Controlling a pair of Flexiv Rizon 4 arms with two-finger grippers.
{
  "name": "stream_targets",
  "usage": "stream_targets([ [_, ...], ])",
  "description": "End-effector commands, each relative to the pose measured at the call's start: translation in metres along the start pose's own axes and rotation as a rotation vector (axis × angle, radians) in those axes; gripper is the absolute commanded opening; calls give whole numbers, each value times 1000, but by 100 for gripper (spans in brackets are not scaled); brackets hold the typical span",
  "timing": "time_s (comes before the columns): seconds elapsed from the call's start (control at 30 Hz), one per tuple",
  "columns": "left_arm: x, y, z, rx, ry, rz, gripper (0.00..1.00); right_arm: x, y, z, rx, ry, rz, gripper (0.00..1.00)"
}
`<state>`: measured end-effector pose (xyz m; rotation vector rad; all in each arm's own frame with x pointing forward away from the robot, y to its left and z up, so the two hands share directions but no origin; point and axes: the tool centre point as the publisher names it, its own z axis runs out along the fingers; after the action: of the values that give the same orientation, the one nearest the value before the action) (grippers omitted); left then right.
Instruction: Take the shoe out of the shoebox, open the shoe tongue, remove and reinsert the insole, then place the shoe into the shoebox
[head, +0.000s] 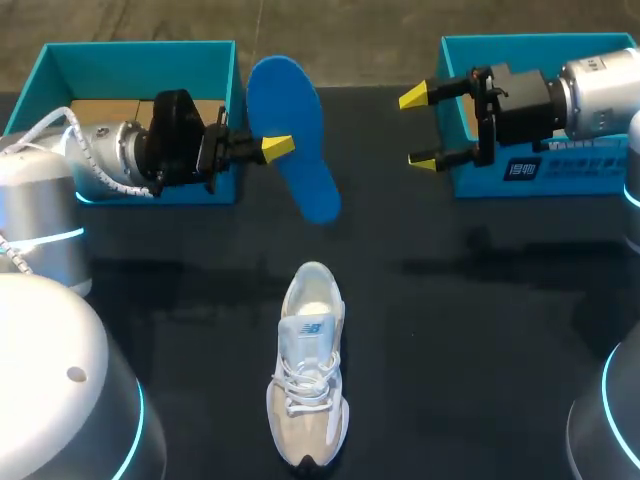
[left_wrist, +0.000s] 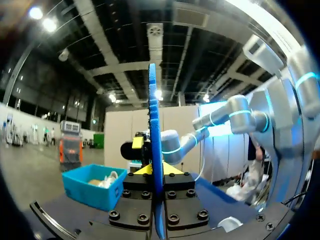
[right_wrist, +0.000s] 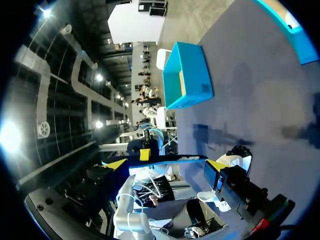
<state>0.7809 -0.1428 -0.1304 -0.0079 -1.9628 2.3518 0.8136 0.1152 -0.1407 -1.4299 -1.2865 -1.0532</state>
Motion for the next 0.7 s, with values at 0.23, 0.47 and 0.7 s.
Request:
stream_targets([
  [0.23, 11, -5, -8, -98, -48, -730, 0, 0, -1, 1, -2, -3, 0, 100],
  [0.47, 11, -5, -8, -98, -48, -730, 0, 0, -1, 1, -2, -3, 0, 100],
  [0.7, 7, -4, -7, -77, -46, -806, 0, 0, -1, 1, -2, -3, 0, 100],
])
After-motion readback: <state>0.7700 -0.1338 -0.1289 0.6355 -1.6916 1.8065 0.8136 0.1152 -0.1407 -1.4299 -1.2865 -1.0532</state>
